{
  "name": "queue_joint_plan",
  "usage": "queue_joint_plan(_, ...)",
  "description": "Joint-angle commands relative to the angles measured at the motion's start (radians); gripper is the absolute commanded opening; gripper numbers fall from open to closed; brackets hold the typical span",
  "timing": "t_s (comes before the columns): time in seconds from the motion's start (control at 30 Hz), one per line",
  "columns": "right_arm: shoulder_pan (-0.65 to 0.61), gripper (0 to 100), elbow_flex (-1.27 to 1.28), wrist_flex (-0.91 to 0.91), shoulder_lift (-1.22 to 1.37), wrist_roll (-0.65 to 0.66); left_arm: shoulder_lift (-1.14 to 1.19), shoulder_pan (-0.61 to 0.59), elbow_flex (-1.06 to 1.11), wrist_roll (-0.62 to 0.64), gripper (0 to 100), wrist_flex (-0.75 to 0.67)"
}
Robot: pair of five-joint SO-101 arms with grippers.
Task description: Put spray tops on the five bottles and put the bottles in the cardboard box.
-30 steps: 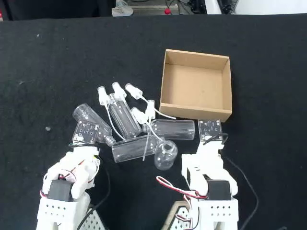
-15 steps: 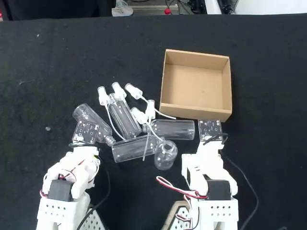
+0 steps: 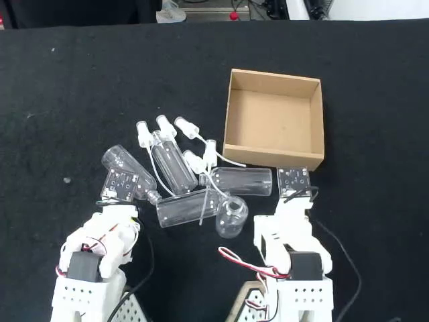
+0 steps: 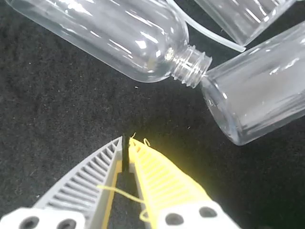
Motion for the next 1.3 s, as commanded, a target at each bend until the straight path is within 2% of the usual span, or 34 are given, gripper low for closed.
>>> queue_joint_plan(0.0,-0.014,1.9,-0.005,0.006,-0.096,-0.002,-0.006,0.01,0.021,0.009,3,0.005)
queue_joint_plan(0.93,-0.011,2.1,-0.008,-0.002,-0.096,0.0,-0.006,0.01,0.021,0.009,3,0.005)
queue_joint_plan(1.13,0.041,2.2,-0.107,-0.015,-0.094,0.002,-0.006,0.01,0.021,0.009,3,0.005)
queue_joint_plan(1.2,0.066,2.2,-0.153,-0.017,-0.094,0.04,-0.006,0.01,0.021,0.009,3,0.005)
queue_joint_plan(1.27,0.098,2.2,-0.179,-0.051,-0.094,0.169,-0.006,0.01,0.021,0.009,3,0.005)
